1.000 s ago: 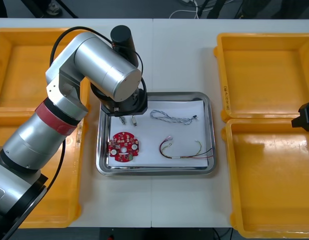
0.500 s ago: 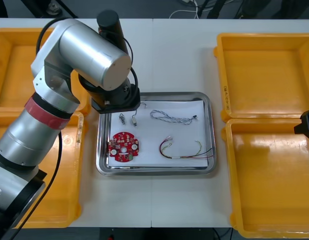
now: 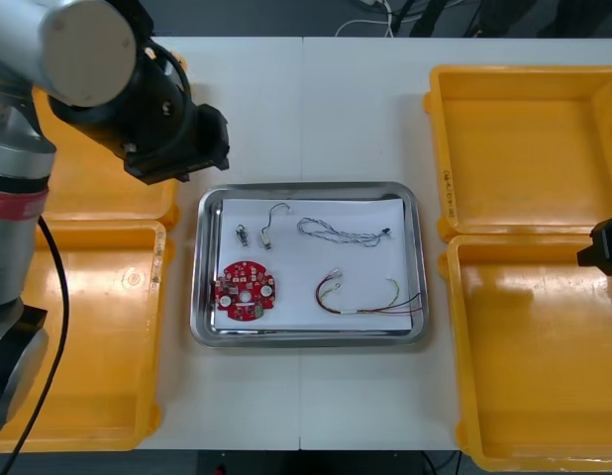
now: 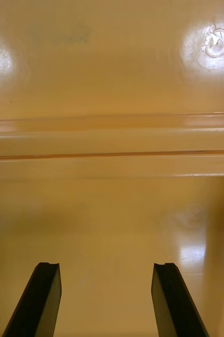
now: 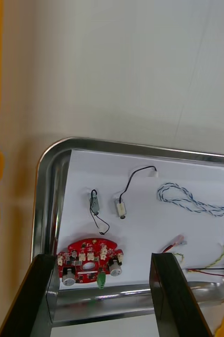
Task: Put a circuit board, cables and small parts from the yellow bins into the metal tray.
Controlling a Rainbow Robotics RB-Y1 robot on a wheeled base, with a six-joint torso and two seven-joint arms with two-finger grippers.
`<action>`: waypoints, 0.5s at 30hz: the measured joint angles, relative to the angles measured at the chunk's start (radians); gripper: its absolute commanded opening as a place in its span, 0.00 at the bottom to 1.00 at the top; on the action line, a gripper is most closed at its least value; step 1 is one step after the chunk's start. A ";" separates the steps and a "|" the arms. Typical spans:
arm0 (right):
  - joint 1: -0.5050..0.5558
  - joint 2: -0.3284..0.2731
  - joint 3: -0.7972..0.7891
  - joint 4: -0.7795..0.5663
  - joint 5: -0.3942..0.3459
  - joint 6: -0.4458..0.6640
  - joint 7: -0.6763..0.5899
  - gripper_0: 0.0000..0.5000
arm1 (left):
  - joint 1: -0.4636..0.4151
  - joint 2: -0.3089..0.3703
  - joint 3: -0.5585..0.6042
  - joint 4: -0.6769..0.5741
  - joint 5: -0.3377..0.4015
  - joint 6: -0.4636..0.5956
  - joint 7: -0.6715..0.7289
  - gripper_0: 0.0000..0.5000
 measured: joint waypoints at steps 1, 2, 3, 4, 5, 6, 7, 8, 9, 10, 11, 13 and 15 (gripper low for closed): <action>0.000 0.002 -0.003 0.000 0.000 0.000 0.000 1.00 | 0.001 0.011 0.017 -0.011 0.010 0.001 -0.003 1.00; 0.000 0.003 -0.006 0.000 0.002 0.000 0.000 1.00 | 0.004 0.022 0.030 -0.023 0.017 0.001 -0.008 1.00; 0.000 0.004 -0.007 0.000 0.003 0.000 0.000 1.00 | 0.009 0.033 0.045 -0.039 0.023 0.001 -0.017 1.00; 0.000 0.005 -0.008 0.000 0.005 0.000 0.000 1.00 | 0.018 0.045 0.057 -0.054 0.027 0.001 -0.027 1.00; 0.001 0.005 -0.009 0.000 0.006 0.000 0.000 1.00 | 0.027 0.056 0.068 -0.067 0.029 0.001 -0.042 1.00; 0.001 0.006 -0.009 0.000 0.007 0.000 0.000 1.00 | 0.038 0.067 0.079 -0.078 0.031 0.001 -0.062 1.00; 0.001 0.006 -0.009 0.000 0.008 0.000 0.000 1.00 | 0.049 0.077 0.089 -0.087 0.033 0.001 -0.082 1.00; 0.001 0.006 -0.009 0.000 0.008 0.000 -0.001 1.00 | 0.061 0.086 0.099 -0.095 0.034 0.001 -0.105 1.00; 0.001 0.007 -0.009 0.000 0.008 0.000 -0.001 1.00 | 0.074 0.094 0.112 -0.101 0.036 0.001 -0.135 1.00; 0.001 0.008 -0.009 0.000 0.009 0.000 -0.001 1.00 | 0.087 0.102 0.126 -0.105 0.038 0.001 -0.162 1.00; 0.001 0.008 -0.009 0.000 0.009 0.000 -0.001 1.00 | 0.098 0.108 0.140 -0.109 0.039 0.001 -0.189 1.00; 0.001 0.009 -0.009 0.000 0.009 0.000 -0.002 1.00 | 0.119 0.118 0.171 -0.114 0.040 0.001 -0.243 1.00; 0.001 0.010 -0.009 0.000 0.009 0.000 -0.002 1.00 | 0.130 0.124 0.205 -0.117 0.040 0.001 -0.277 1.00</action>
